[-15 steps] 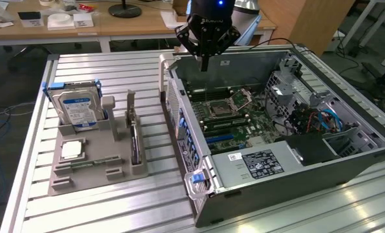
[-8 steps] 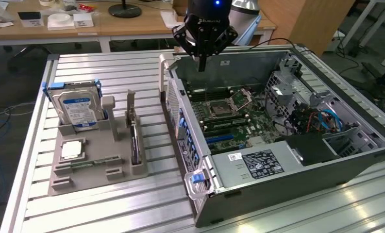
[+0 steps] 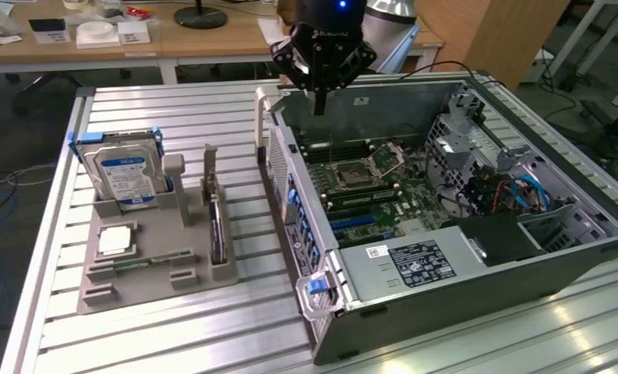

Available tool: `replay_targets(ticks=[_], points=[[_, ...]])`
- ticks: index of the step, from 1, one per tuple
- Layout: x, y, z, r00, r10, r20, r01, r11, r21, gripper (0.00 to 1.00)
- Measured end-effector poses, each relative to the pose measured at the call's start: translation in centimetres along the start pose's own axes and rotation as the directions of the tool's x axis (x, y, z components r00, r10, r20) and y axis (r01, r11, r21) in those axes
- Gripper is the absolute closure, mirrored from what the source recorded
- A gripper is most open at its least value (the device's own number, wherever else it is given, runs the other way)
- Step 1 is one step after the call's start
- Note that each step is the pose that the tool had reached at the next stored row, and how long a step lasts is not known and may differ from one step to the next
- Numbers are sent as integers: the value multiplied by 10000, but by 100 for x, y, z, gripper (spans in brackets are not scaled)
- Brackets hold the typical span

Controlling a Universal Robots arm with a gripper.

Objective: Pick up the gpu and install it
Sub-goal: 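Reach for the gpu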

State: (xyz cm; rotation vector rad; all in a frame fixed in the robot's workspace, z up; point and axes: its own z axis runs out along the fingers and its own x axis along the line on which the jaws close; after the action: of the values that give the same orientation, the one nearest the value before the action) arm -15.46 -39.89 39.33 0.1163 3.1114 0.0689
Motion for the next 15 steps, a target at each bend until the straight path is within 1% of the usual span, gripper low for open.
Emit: replay_targets(ticks=[15], points=[[137,-10,-4,10000,1,0,-1,10000,0,89]])
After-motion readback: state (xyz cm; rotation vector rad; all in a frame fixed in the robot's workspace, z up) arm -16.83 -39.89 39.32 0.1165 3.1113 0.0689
